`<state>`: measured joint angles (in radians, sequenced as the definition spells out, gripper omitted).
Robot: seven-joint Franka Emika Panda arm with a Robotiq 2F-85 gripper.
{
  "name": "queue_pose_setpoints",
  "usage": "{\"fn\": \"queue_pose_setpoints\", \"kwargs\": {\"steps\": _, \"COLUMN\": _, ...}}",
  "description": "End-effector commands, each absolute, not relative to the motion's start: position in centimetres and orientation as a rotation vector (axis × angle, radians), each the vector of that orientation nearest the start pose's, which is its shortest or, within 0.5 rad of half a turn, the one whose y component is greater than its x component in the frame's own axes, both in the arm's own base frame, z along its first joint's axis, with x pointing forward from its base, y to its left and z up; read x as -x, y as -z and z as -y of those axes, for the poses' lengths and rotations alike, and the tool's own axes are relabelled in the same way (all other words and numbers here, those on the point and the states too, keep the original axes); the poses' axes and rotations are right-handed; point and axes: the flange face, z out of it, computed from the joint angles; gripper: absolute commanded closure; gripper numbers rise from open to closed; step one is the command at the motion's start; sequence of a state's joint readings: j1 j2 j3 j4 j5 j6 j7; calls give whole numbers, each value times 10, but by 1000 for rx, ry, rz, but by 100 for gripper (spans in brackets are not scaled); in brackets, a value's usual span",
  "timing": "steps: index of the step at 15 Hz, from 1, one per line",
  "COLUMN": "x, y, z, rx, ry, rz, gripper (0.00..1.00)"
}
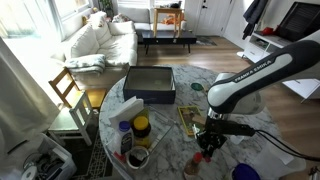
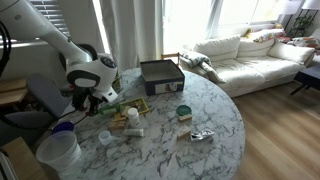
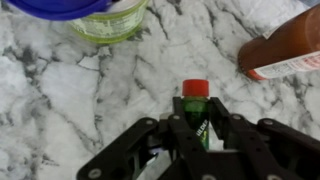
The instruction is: Set the two bottles upright on the table
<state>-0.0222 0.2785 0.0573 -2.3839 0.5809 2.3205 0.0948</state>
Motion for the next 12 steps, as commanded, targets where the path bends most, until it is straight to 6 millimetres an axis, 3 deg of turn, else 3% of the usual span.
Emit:
{"fn": "queue_pose_setpoints", "kwargs": {"steps": 1, "x": -478, "y": -200, "z": -8, "rx": 2535, "ry": -576, "rz": -757, "gripper": 92}}
{"fn": "queue_pose_setpoints", "kwargs": {"steps": 7, "x": -492, "y": -209, "z": 17, "rx": 2296, "ry": -788, "rz": -800, "gripper": 92}}
{"fn": "queue_pose_setpoints", "kwargs": {"steps": 12, "x": -492, "y": -202, "z": 18, "rx": 2218, "ry": -909, "rz": -810, "gripper": 92}}
